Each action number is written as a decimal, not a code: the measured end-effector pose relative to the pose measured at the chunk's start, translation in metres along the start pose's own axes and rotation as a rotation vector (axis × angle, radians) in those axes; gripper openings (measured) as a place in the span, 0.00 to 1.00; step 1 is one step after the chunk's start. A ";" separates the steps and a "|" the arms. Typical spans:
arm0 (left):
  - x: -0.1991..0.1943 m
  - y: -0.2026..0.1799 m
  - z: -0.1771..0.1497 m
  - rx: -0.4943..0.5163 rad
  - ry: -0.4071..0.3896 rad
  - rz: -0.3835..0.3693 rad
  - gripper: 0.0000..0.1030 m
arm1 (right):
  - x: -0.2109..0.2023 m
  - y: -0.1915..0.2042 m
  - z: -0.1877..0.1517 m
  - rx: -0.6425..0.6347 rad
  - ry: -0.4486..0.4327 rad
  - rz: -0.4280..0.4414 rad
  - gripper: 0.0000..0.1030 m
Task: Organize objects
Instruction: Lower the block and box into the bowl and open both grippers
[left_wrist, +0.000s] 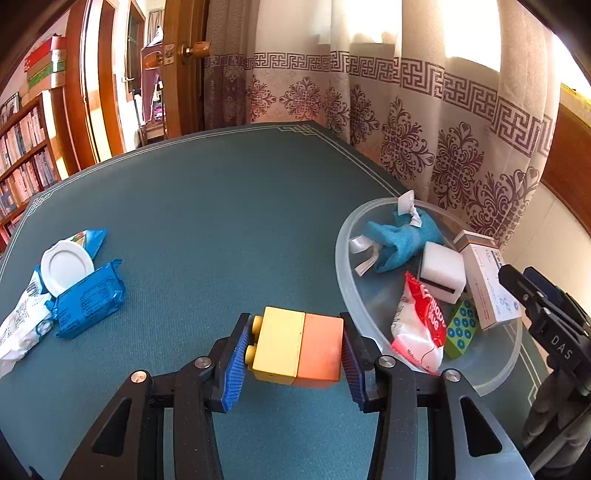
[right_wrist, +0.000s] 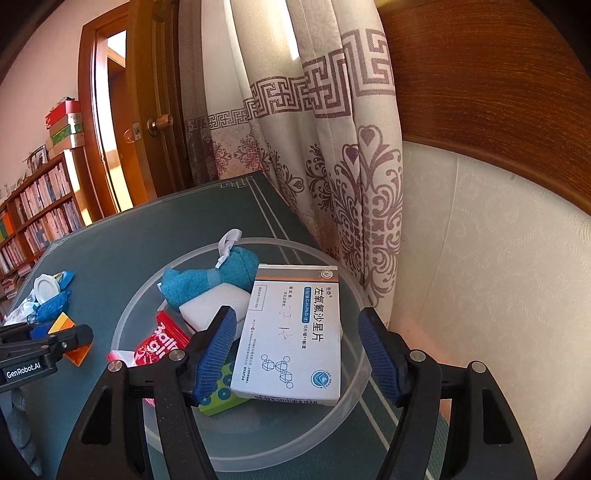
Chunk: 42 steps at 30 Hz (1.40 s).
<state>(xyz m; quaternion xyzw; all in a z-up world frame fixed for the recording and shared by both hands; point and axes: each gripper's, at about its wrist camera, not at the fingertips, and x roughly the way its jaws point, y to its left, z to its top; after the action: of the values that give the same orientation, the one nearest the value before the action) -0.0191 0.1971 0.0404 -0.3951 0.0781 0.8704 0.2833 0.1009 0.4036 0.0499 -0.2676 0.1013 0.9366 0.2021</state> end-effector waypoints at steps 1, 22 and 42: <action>0.002 -0.005 0.003 0.008 -0.002 -0.011 0.46 | 0.000 0.001 0.000 0.001 0.000 0.001 0.68; 0.031 -0.053 0.028 0.118 -0.019 -0.115 0.58 | 0.018 -0.001 -0.007 0.006 0.026 -0.011 0.68; 0.027 -0.032 0.026 0.067 -0.062 -0.052 0.99 | 0.013 0.007 -0.009 -0.005 0.021 -0.020 0.68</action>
<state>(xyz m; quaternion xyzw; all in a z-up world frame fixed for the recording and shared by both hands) -0.0320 0.2442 0.0408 -0.3599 0.0881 0.8716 0.3210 0.0918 0.3986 0.0362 -0.2790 0.0981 0.9319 0.2099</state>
